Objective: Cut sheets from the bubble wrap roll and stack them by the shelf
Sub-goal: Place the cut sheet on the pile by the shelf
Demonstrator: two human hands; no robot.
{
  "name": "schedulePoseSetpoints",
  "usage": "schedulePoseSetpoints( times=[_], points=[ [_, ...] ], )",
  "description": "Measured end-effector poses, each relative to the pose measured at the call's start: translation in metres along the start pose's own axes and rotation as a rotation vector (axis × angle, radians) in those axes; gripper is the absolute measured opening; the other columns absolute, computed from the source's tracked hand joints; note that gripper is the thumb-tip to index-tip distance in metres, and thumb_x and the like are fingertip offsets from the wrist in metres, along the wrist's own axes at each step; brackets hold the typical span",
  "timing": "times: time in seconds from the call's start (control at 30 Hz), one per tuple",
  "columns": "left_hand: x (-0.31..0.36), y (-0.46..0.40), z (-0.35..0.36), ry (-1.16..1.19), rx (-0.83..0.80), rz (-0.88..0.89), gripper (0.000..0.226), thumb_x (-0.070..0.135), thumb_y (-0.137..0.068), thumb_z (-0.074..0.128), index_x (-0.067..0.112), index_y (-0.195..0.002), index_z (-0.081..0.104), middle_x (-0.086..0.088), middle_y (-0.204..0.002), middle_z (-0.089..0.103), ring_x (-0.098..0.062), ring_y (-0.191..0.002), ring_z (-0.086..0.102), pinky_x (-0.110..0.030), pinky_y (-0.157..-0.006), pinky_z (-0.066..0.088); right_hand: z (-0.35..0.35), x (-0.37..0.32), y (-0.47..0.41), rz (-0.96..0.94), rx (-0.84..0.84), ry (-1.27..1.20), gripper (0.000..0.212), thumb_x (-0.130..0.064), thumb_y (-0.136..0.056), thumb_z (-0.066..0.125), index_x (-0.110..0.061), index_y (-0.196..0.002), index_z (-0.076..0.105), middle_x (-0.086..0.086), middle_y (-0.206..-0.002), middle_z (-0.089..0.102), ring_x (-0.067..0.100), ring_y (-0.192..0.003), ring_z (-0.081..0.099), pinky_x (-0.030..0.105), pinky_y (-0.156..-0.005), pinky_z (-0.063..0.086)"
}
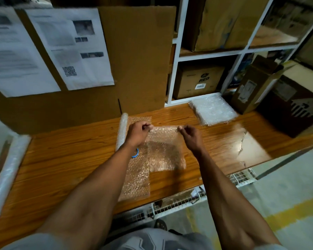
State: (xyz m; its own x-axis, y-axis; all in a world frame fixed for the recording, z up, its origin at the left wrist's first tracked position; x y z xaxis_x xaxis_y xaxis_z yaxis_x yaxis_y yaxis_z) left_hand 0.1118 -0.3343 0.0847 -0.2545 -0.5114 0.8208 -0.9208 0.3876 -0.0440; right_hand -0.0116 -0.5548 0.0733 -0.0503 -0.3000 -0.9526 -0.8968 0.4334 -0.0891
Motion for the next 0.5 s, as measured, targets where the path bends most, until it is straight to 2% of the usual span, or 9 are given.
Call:
schedulePoseSetpoints(
  times=[0.1, 0.2, 0.27, 0.33, 0.37, 0.4, 0.47, 0.5],
  points=[
    [0.011, 0.004, -0.017, 0.167, 0.03, 0.01, 0.013, 0.028, -0.1, 0.066, 0.029, -0.09, 0.074, 0.011, -0.088, 0.075, -0.009, -0.088, 0.069, -0.031, -0.084, 0.054, 0.001, -0.022, 0.008, -0.006, -0.002, -0.082, 0.023, -0.037, -0.106, 0.06, -0.021, -0.092, 0.069, -0.001, -0.089, 0.072, 0.017, -0.088, 0.068, 0.039, -0.08, 0.056],
    [0.017, 0.013, -0.026, 0.347, 0.026, -0.015, 0.012, 0.042, -0.097, 0.068, 0.032, -0.093, 0.073, 0.011, -0.086, 0.076, -0.01, -0.088, 0.071, -0.038, -0.089, 0.057, 0.002, -0.036, 0.017, 0.04, 0.038, -0.211, 0.03, -0.035, -0.107, 0.059, -0.006, -0.107, 0.067, 0.009, -0.096, 0.073, 0.023, -0.088, 0.072, 0.042, -0.08, 0.062],
    [0.015, 0.019, -0.023, 0.407, -0.049, -0.03, 0.036, 0.06, -0.084, 0.075, 0.03, -0.105, 0.074, 0.009, -0.095, 0.077, -0.012, -0.094, 0.072, -0.037, -0.089, 0.059, 0.001, -0.043, 0.024, 0.066, 0.079, -0.262, 0.035, -0.03, -0.108, 0.057, 0.004, -0.114, 0.061, 0.01, -0.095, 0.07, 0.02, -0.08, 0.072, 0.037, -0.071, 0.063],
    [0.011, 0.028, -0.02, 0.381, -0.088, -0.037, 0.06, 0.065, -0.075, 0.081, 0.024, -0.117, 0.072, 0.004, -0.105, 0.075, -0.013, -0.098, 0.071, -0.031, -0.086, 0.058, -0.002, -0.048, 0.033, 0.065, 0.117, -0.264, 0.033, -0.031, -0.108, 0.056, 0.002, -0.114, 0.06, 0.011, -0.096, 0.066, 0.019, -0.074, 0.07, 0.035, -0.063, 0.061],
    [0.012, 0.033, -0.018, 0.374, -0.09, -0.029, 0.057, 0.058, -0.078, 0.083, 0.019, -0.118, 0.071, 0.001, -0.105, 0.075, -0.013, -0.096, 0.07, -0.029, -0.084, 0.057, -0.004, -0.049, 0.037, 0.066, 0.128, -0.261, 0.03, -0.032, -0.108, 0.056, -0.003, -0.111, 0.061, 0.011, -0.096, 0.065, 0.019, -0.073, 0.069, 0.036, -0.061, 0.06],
    [0.012, 0.037, -0.018, 0.382, -0.084, -0.017, 0.046, 0.048, -0.083, 0.082, 0.015, -0.113, 0.073, -0.001, -0.101, 0.075, -0.013, -0.091, 0.07, -0.029, -0.081, 0.057, -0.006, -0.049, 0.041, 0.07, 0.132, -0.256, 0.029, -0.034, -0.109, 0.055, -0.006, -0.11, 0.062, 0.01, -0.095, 0.065, 0.019, -0.071, 0.068, 0.037, -0.06, 0.06],
    [0.015, 0.043, -0.014, 0.422, -0.076, -0.007, 0.022, 0.033, -0.09, 0.079, 0.014, -0.099, 0.074, -0.001, -0.09, 0.075, -0.009, -0.078, 0.071, -0.036, -0.078, 0.059, -0.01, -0.047, 0.051, 0.098, 0.137, -0.245, 0.031, -0.037, -0.109, 0.053, -0.007, -0.113, 0.062, 0.009, -0.096, 0.065, 0.02, -0.07, 0.069, 0.036, -0.058, 0.06],
    [0.018, 0.046, -0.013, 0.439, -0.079, -0.013, 0.018, 0.031, -0.091, 0.078, 0.014, -0.097, 0.074, 0.0, -0.087, 0.075, -0.008, -0.074, 0.071, -0.039, -0.08, 0.061, -0.011, -0.047, 0.056, 0.117, 0.125, -0.248, 0.032, -0.037, -0.109, 0.053, -0.008, -0.116, 0.063, 0.009, -0.097, 0.067, 0.021, -0.071, 0.07, 0.035, -0.058, 0.06]
  ],
)
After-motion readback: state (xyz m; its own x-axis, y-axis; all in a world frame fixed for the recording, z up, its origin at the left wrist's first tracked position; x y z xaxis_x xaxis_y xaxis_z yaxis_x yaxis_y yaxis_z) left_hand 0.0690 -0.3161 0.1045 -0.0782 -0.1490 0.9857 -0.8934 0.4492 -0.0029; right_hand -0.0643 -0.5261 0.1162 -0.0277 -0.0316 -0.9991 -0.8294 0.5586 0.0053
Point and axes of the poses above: each hand's wrist, its own y-axis away from the middle knuckle, its own z-axis out of the palm, x = y × z, the point moved 9 cm from there along -y, towards the middle knuckle
